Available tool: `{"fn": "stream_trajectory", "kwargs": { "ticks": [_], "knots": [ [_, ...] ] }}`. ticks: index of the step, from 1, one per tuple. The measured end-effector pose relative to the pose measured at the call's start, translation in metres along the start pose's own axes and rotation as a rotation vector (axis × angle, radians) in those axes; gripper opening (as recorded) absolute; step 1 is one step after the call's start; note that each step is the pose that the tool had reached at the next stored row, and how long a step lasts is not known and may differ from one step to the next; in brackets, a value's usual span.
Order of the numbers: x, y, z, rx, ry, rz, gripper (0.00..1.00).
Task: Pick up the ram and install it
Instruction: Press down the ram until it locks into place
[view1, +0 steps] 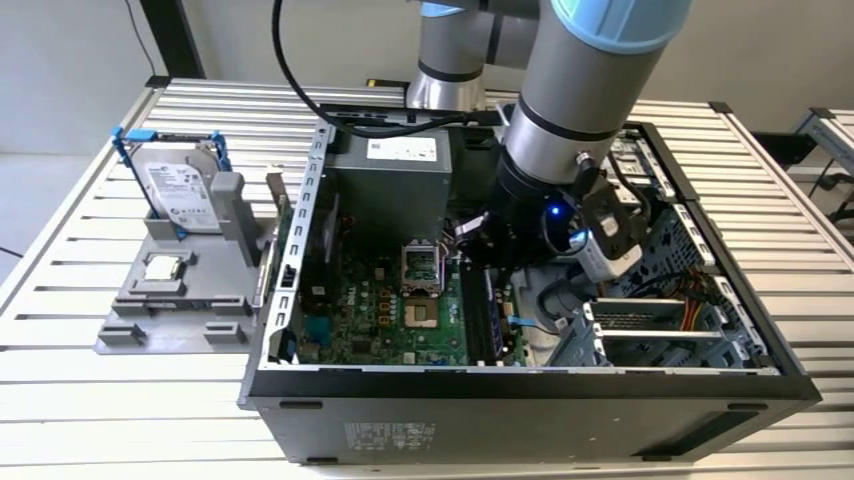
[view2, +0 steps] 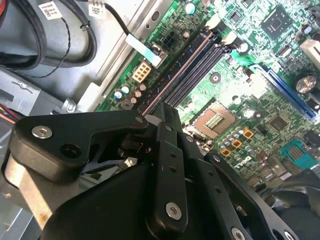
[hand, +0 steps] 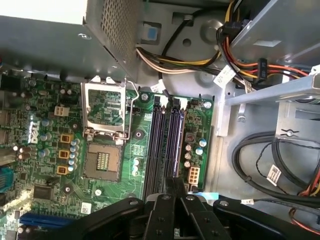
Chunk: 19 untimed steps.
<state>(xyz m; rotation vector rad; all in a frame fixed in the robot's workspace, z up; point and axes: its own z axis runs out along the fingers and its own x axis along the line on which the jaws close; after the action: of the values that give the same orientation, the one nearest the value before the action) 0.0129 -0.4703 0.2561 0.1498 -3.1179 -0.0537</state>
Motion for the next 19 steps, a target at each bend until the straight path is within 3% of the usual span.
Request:
{"fn": "stream_trajectory", "kwargs": {
  "ticks": [8, 19],
  "knots": [
    [-0.0002, 0.0000, -0.0003, 0.0001, 0.0000, -0.008, 0.00],
    [-0.0013, -0.0001, -0.0004, 0.0003, 0.0045, -0.139, 0.00]
  ]
}}
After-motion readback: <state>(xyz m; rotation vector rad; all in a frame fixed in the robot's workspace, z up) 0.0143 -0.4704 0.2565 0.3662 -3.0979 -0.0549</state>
